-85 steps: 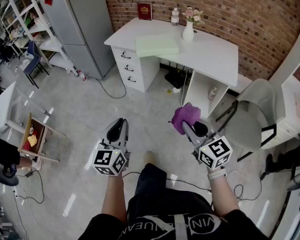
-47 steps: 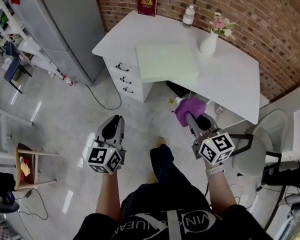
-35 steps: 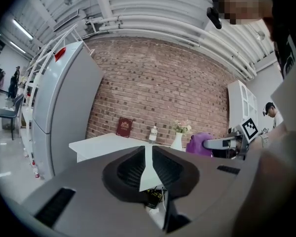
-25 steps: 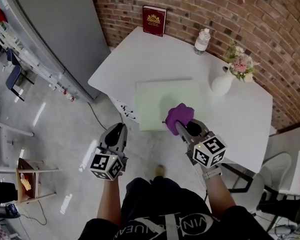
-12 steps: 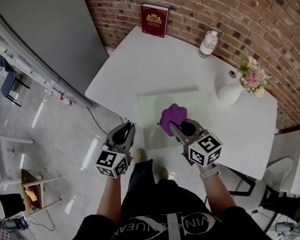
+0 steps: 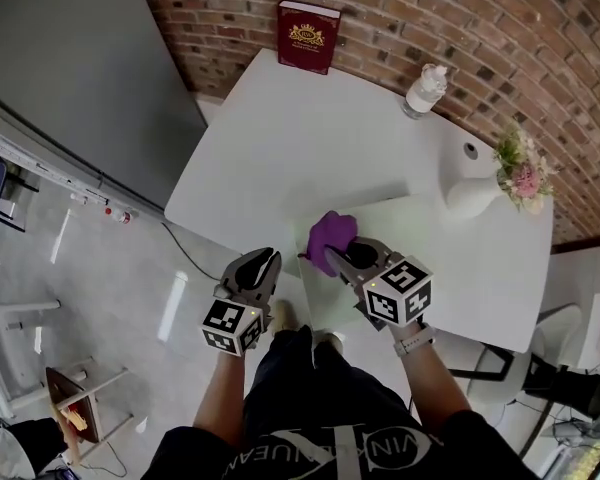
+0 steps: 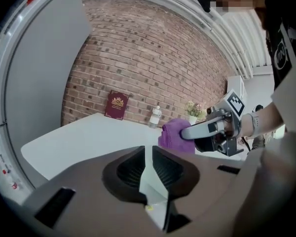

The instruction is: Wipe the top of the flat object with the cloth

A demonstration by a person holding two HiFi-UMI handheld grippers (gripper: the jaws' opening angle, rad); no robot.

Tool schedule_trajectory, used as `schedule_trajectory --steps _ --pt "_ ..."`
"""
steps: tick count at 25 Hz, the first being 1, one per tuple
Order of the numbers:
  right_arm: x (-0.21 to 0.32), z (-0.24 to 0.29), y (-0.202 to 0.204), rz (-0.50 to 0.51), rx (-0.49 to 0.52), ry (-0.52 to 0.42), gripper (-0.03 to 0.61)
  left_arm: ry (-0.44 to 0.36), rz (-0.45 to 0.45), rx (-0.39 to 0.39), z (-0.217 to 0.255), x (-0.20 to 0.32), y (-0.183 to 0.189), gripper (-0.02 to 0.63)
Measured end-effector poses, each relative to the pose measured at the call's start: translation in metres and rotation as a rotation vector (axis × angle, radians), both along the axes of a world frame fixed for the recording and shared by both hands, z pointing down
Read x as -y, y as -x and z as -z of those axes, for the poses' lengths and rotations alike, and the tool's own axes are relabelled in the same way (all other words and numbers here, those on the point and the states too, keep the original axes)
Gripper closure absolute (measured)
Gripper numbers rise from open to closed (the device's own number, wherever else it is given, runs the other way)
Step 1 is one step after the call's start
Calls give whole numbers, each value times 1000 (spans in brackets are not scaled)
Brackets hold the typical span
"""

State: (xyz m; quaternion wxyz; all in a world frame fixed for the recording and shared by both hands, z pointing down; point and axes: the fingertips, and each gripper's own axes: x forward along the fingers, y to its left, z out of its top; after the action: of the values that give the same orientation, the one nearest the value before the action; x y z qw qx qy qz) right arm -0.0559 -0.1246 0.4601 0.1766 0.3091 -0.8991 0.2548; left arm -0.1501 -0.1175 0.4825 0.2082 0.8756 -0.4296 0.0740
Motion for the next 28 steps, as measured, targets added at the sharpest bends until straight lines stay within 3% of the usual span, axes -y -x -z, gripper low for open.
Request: schedule_trajectory --steps 8,10,14,20,23,28 --pt "32 -21 37 -26 -87 53 517 21 -153 -43 -11 8 -12 562" --pt "38 -27 42 -30 -129 47 517 43 -186 -50 -16 8 -16 443" --pt "49 -35 50 -10 -176 34 517 78 -218 5 -33 4 -24 386" --pt "52 -52 52 102 -306 -26 517 162 -140 65 -58 -6 -33 354" --pt "55 -52 47 136 -362 -82 517 185 -52 62 -62 -4 -33 343" --pt "59 -52 32 154 -354 -100 517 231 49 71 -60 -3 -36 342"
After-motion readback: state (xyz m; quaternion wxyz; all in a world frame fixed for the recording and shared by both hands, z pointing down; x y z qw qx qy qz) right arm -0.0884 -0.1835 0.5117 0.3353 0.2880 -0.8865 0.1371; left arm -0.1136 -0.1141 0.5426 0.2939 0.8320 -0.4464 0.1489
